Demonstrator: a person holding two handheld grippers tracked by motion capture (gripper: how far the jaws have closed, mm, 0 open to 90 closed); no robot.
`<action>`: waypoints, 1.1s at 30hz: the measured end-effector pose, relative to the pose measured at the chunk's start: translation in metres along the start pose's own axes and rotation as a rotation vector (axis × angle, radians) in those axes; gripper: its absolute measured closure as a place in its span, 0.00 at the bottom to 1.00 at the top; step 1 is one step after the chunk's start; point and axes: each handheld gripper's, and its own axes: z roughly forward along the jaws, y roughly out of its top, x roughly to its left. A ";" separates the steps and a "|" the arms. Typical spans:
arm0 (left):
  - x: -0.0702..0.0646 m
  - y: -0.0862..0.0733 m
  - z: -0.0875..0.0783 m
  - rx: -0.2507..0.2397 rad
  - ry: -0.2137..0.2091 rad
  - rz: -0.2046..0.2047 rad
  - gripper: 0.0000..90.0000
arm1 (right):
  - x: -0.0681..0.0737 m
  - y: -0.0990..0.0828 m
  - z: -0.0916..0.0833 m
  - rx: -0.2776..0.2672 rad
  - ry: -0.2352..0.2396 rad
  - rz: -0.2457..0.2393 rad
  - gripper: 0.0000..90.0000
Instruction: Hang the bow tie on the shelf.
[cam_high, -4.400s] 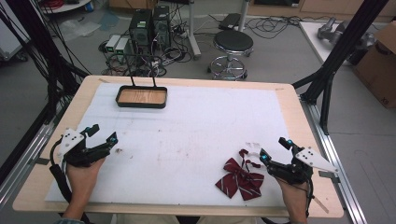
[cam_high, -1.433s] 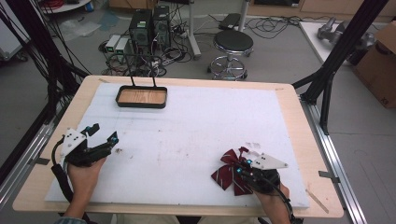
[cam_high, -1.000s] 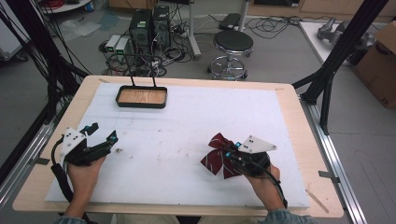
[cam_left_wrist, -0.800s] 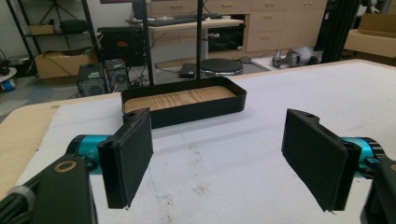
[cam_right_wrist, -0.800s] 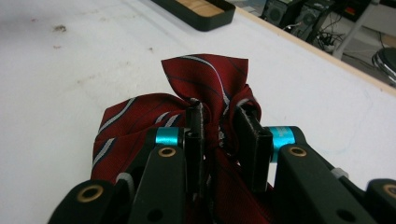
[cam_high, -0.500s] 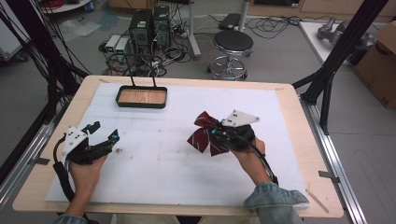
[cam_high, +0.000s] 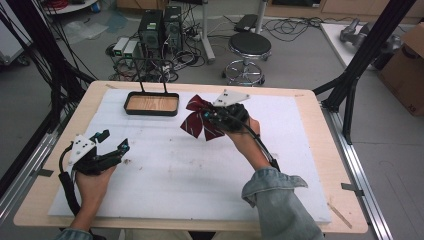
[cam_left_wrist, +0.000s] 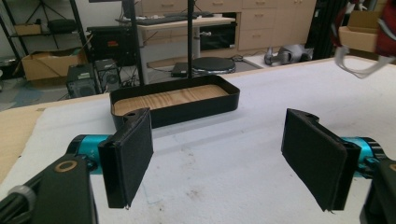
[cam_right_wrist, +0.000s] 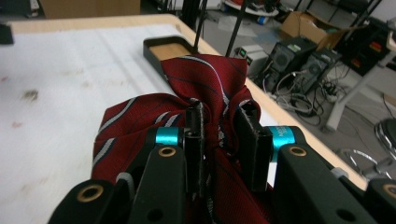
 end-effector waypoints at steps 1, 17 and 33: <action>0.000 0.000 0.000 -0.002 -0.001 -0.001 0.28 | -0.002 0.003 0.004 -0.012 0.007 0.003 0.82; -0.001 0.000 0.002 -0.009 -0.012 -0.005 0.28 | -0.013 0.042 0.075 -0.089 0.025 0.012 0.83; 0.001 -0.001 0.003 -0.011 -0.012 -0.009 0.28 | -0.021 0.073 0.114 -0.163 0.041 -0.014 0.83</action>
